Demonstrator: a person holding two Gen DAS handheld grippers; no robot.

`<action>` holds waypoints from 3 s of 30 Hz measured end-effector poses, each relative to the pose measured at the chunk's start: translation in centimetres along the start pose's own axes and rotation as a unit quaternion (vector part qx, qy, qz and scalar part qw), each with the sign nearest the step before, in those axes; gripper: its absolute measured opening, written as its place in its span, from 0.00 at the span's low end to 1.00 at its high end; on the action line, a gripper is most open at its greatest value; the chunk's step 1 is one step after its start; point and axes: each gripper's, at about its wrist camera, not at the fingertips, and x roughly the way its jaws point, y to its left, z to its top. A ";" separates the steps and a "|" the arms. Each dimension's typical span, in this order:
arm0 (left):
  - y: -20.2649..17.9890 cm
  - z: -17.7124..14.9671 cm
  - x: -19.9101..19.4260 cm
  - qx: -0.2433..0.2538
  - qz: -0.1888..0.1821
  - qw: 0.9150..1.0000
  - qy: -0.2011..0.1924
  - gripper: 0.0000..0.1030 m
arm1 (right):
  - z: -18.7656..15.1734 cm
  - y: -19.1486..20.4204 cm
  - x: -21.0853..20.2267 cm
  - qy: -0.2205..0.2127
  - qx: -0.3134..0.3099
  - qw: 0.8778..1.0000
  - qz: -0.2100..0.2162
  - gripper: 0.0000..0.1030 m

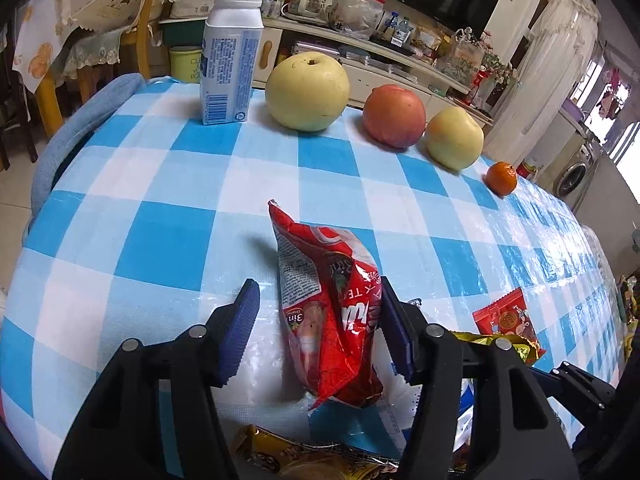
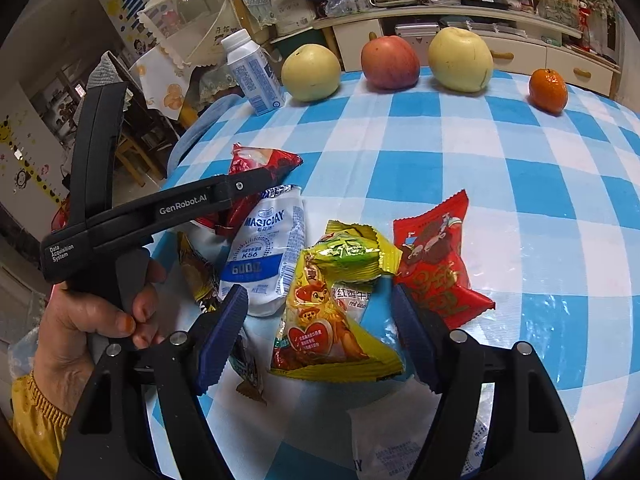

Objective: Collect trash
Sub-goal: 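Grasp the red chip bag with the left gripper while the right grasps the yellow snack wrapper, then carry both wrappers to the pink bucket and open both grippers over it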

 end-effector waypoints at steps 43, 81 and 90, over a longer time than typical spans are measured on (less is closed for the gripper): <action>2.8 -1.8 -8.6 0.008 -0.005 0.998 -0.060 0.40 | -0.5 4.4 -4.1 -0.083 -0.080 0.993 0.006 0.36; 22.3 -5.8 -24.9 -0.132 0.213 0.957 -0.150 0.40 | -3.2 31.1 0.7 -0.055 -0.224 0.963 0.143 0.36; 26.8 -6.5 -26.8 -0.170 0.254 0.940 -0.151 0.41 | -3.3 37.7 4.3 -0.030 -0.249 0.953 0.169 0.36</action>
